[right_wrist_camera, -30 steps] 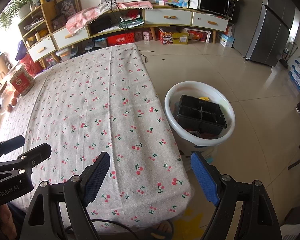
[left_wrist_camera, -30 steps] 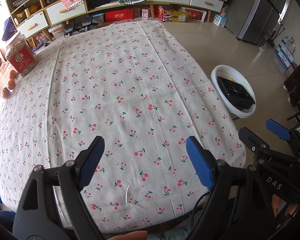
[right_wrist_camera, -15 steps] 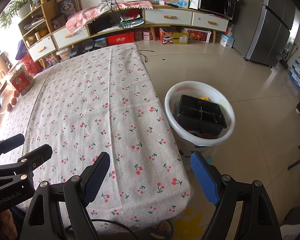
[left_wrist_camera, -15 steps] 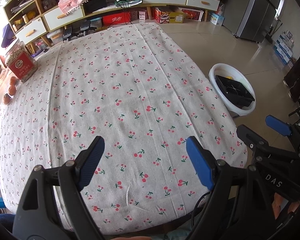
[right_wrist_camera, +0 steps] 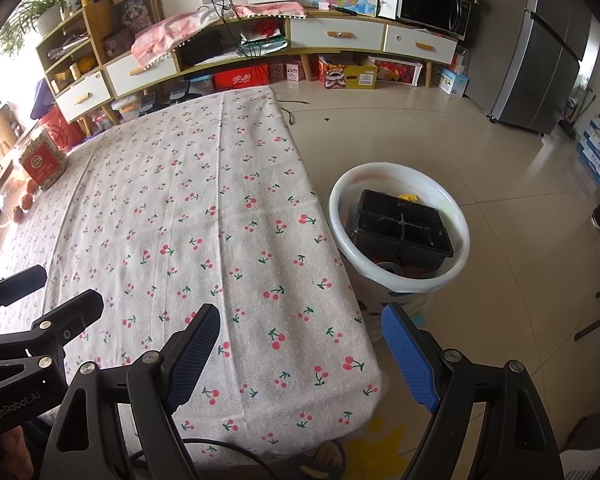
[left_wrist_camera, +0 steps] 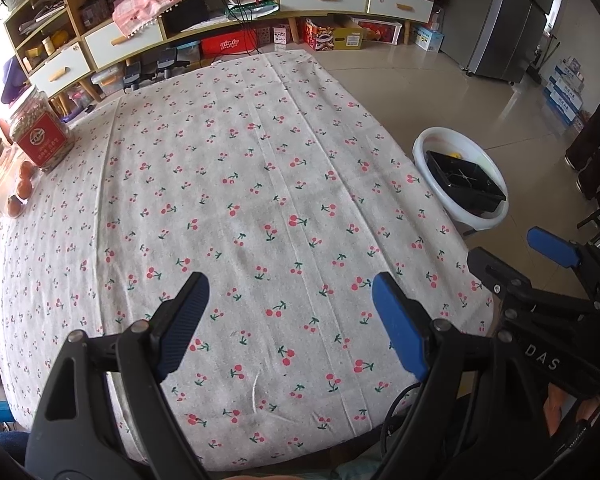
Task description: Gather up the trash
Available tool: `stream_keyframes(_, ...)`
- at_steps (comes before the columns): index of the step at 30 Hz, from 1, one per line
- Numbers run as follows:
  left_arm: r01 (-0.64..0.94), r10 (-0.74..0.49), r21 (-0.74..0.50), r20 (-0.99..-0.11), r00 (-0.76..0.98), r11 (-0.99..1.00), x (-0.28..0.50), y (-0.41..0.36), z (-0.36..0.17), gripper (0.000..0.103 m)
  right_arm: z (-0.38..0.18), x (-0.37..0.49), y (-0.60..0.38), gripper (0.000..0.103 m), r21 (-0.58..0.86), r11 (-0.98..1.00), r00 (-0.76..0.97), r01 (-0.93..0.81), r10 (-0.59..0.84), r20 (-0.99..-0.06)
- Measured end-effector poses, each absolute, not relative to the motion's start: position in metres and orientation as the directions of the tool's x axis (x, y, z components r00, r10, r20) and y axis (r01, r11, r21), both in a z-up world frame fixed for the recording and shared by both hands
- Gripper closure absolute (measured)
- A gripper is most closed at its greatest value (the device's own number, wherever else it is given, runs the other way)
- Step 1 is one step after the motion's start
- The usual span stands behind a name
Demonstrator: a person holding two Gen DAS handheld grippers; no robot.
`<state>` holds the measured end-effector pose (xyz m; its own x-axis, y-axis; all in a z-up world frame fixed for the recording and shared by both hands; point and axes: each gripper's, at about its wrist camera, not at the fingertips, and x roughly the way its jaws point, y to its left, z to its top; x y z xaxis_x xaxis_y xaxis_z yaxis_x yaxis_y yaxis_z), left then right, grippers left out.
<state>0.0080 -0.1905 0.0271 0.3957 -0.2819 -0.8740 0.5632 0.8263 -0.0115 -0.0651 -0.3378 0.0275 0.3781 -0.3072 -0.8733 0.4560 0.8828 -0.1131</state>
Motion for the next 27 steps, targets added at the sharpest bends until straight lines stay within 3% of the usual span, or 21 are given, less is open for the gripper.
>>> stream_keyframes(27,0.57,-0.28,-0.006,-0.875,0.394,0.822,0.0076,-0.1927,0.0264,0.019,0.0304,-0.0654,-0.3406,0.018,-0.118,0.882,0.379,0.456,-0.312,-0.871)
